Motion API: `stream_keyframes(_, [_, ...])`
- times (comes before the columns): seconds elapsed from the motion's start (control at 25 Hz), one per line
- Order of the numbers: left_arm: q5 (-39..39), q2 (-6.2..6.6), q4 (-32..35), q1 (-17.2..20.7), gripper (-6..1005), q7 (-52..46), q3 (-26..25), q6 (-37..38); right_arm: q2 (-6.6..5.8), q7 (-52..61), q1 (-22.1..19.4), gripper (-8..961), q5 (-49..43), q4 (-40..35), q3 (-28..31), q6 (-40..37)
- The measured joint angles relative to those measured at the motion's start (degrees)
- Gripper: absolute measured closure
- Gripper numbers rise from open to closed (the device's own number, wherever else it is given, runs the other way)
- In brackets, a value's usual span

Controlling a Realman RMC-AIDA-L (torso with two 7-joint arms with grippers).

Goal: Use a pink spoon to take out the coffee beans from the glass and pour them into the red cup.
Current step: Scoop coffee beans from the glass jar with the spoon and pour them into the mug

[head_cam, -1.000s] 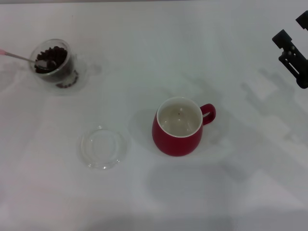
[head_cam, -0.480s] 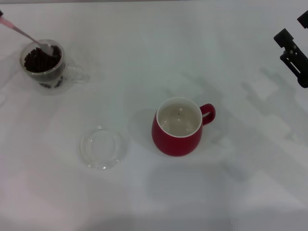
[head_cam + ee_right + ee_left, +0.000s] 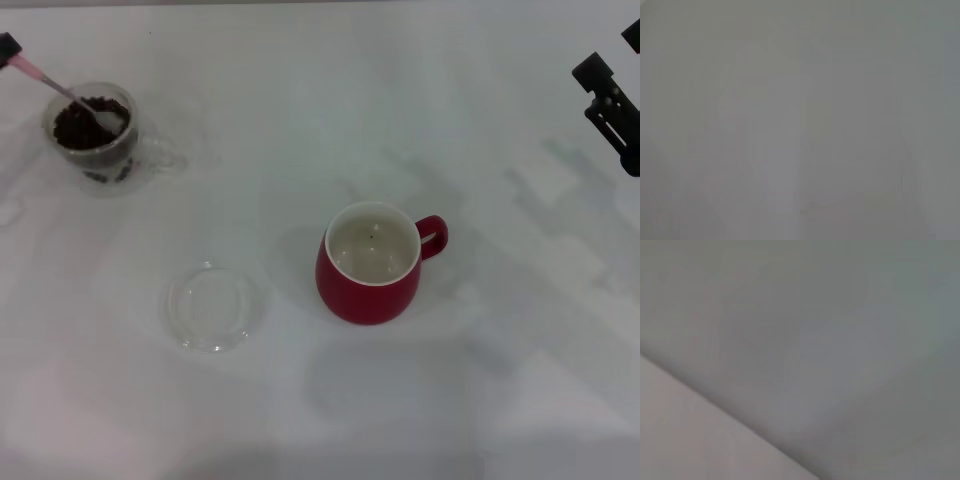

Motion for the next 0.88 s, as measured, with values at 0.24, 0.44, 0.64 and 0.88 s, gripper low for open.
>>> stream_keyframes(0.24, [-0.11,0.00,-2.98,0.14,865,-2.24,-0.02,0.74,-0.06,0.00,0.43,245,0.12,-0.12,0.00,0.07])
stream_keyframes(0.44, [-0.30,-0.01,-3.37,0.80,865,-4.83,-0.03,1.54,-0.14,0.00,0.62,245,0.19,-0.15,0.00,0.50])
stream_keyframes(0.64, [-0.56,-0.32,-3.48,1.47,865,-7.03,-0.18,1.61,-0.16,-0.07,0.80,245,0.19,-0.18,0.00,1.19])
stream_keyframes(0.88, [-2.75,-0.29,-4.88,2.27,864,-8.10,-0.22,1.72,-0.24,-0.10,1.03,245,0.61,-0.18,0.00,1.79])
